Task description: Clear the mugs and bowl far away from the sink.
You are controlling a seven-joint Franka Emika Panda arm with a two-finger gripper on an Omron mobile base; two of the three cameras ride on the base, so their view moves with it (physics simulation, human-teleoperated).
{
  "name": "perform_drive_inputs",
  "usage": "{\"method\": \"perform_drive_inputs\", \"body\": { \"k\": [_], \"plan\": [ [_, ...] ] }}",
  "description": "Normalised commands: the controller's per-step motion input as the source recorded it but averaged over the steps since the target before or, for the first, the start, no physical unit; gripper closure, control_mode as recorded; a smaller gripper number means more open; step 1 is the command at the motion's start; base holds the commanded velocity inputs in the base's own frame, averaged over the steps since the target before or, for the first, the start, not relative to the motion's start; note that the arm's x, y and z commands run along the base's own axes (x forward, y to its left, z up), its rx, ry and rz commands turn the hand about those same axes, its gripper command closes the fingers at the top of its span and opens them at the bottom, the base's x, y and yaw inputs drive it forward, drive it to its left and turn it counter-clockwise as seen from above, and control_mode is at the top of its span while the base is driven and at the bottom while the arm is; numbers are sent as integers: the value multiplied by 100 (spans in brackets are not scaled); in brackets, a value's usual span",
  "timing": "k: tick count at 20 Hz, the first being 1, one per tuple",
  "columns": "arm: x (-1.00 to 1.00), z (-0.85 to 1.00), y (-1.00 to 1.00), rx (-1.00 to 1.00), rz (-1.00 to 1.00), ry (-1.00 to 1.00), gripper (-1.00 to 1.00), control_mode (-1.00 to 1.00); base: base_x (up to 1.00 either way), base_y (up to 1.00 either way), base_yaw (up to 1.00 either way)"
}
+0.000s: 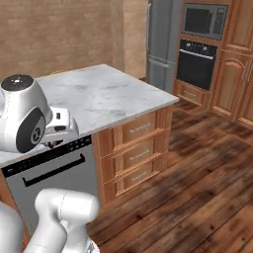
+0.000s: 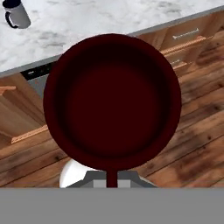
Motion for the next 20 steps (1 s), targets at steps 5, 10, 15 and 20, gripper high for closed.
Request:
{"method": "perform_drive_inputs", "body": {
  "k": [5, 10, 15, 20],
  "plan": [
    [0, 0, 0, 0, 0, 0, 100, 100, -15, 0, -44],
    [0, 0, 0, 0, 0, 0, 100, 100, -16, 0, -43],
    [0, 0, 0, 0, 0, 0, 100, 100, -24, 0, -47],
    [0, 0, 0, 0, 0, 0, 100, 100, -36, -3, -47]
  ]
}}
